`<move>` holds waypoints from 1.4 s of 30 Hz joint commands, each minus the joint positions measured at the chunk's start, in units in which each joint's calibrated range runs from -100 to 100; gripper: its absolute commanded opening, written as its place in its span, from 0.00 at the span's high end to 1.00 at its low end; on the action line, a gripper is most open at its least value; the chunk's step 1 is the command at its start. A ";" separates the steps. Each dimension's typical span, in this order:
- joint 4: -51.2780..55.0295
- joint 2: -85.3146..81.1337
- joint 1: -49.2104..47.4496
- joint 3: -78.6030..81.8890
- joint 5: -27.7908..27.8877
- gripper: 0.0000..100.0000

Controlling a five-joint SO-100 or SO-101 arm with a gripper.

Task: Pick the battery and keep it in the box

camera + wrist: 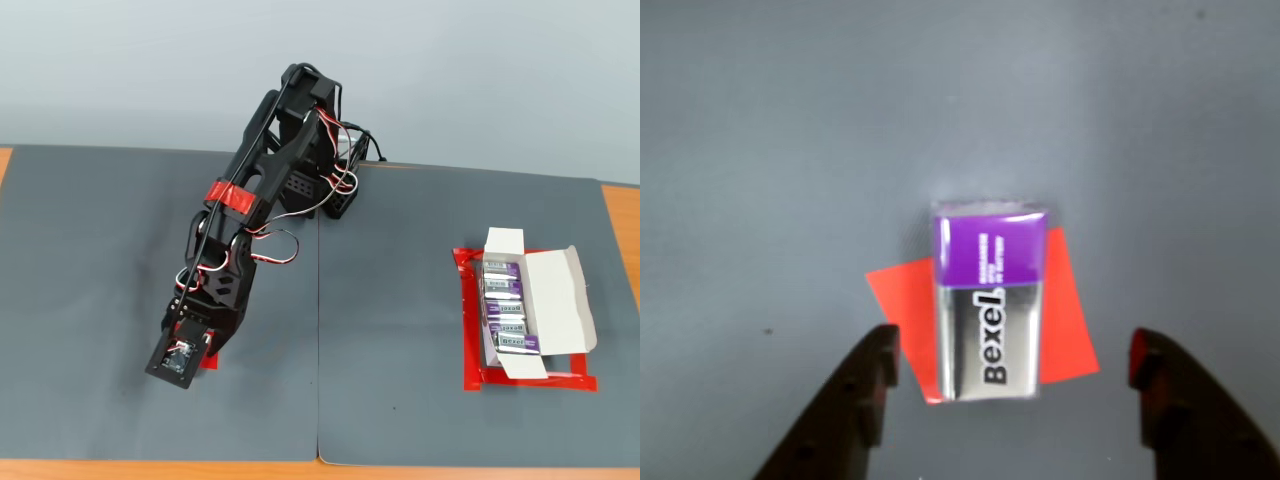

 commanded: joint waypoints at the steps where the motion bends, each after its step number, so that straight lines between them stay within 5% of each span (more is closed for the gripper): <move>1: -0.91 0.11 0.05 -2.93 0.00 0.73; 42: -3.26 6.05 0.28 -2.93 -0.05 0.74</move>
